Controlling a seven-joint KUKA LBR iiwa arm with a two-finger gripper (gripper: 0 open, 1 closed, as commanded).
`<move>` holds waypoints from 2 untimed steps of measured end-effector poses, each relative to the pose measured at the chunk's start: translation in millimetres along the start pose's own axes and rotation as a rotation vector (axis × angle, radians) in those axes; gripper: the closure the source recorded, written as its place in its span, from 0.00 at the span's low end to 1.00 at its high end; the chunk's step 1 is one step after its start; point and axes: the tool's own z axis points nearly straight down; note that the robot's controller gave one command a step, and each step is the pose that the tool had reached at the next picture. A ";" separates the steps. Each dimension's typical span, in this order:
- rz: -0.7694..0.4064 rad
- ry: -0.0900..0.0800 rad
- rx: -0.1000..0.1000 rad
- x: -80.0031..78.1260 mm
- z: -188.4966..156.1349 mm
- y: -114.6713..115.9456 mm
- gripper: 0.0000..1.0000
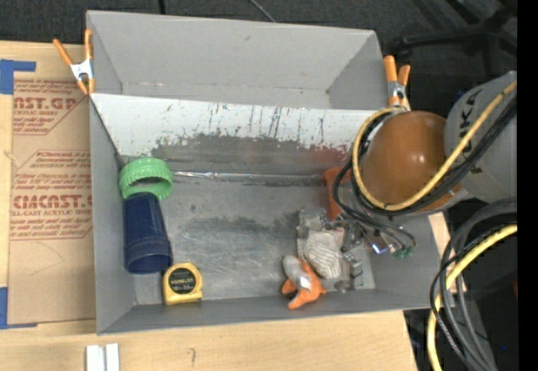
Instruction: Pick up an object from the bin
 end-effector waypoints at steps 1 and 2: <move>-0.199 -0.003 0.000 18.9 30.5 -15.0 1.00; -0.199 -0.003 0.000 18.9 30.5 -15.0 1.00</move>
Offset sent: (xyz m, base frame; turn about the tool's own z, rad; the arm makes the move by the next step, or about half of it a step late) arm 0.0000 0.0000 0.0000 0.0000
